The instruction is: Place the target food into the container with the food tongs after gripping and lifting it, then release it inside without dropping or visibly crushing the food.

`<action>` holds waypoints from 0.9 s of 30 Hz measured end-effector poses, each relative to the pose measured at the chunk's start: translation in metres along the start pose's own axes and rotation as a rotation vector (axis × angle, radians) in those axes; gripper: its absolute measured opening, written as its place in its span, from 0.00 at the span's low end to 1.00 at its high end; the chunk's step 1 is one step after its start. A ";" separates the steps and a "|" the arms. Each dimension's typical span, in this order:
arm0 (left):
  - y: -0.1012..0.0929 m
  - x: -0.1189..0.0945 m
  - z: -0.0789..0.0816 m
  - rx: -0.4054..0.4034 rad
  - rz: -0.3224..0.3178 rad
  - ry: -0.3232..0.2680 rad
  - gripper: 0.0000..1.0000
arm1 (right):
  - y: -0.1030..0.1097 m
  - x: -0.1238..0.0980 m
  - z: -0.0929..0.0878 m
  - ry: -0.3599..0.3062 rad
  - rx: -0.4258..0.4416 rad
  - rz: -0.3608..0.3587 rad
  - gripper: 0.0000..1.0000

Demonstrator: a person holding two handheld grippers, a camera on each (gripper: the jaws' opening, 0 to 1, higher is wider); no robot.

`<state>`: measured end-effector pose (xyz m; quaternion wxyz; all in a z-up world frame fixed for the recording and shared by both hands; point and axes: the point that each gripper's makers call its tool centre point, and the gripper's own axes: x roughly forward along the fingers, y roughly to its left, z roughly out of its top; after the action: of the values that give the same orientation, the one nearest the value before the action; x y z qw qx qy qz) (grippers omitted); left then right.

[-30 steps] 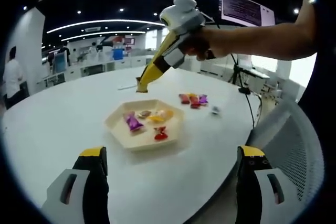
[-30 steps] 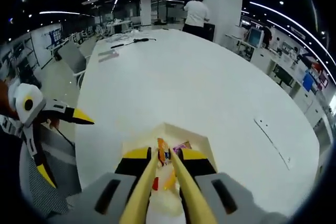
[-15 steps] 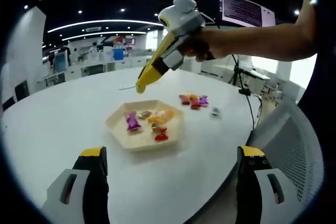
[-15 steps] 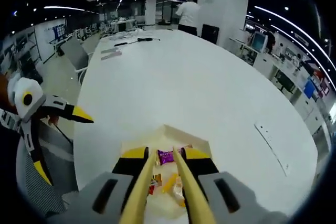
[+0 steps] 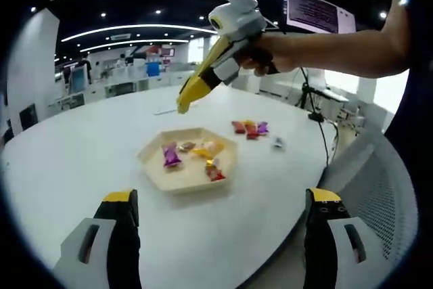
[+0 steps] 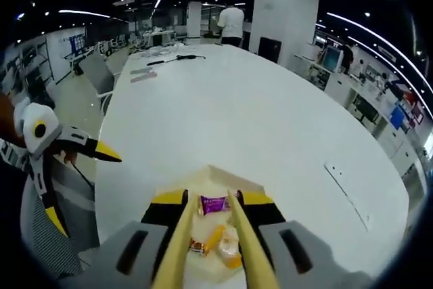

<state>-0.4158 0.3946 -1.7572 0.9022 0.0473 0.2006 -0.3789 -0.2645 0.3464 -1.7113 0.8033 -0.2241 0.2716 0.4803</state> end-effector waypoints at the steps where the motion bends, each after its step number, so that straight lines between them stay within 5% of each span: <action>1: 0.000 0.000 0.000 -0.001 0.000 0.001 0.99 | 0.000 0.000 0.000 -0.002 0.003 -0.003 0.28; 27: 0.001 0.001 -0.003 0.009 0.008 0.017 0.98 | -0.007 -0.020 -0.016 -0.034 -0.014 -0.040 0.29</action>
<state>-0.4154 0.3958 -1.7604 0.9017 0.0554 0.2062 -0.3760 -0.2700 0.3204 -1.7094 0.8157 -0.2269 0.2500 0.4698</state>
